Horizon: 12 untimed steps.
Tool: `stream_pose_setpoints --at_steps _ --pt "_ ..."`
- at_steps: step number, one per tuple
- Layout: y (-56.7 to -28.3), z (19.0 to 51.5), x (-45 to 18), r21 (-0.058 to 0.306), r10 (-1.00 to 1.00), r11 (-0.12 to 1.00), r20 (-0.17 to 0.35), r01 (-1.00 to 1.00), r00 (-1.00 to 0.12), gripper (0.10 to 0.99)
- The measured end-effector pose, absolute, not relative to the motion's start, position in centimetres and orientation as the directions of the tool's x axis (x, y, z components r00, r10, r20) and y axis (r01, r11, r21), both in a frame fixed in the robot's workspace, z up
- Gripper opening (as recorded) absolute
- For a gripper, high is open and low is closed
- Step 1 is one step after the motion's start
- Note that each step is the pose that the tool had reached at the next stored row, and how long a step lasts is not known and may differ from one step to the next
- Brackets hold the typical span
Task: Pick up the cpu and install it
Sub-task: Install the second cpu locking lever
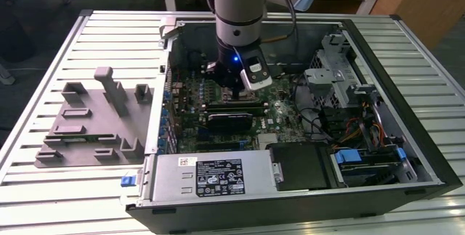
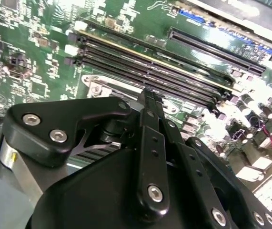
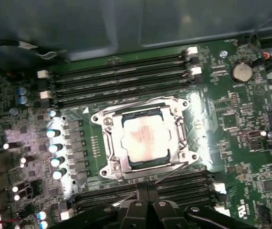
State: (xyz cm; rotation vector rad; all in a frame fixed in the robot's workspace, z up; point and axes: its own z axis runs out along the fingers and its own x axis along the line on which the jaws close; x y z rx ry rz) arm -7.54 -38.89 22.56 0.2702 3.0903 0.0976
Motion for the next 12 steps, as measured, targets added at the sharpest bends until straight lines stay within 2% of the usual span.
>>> stream_pose_setpoints --at_steps 8,12 --pt "-39.66 22.07 -7.95 0.093 0.165 0.982 -0.028 0.162 -0.986 0.106" --pt "-39.77 22.01 -7.97 0.095 0.162 0.983 -0.028 0.159 -0.986 0.106"
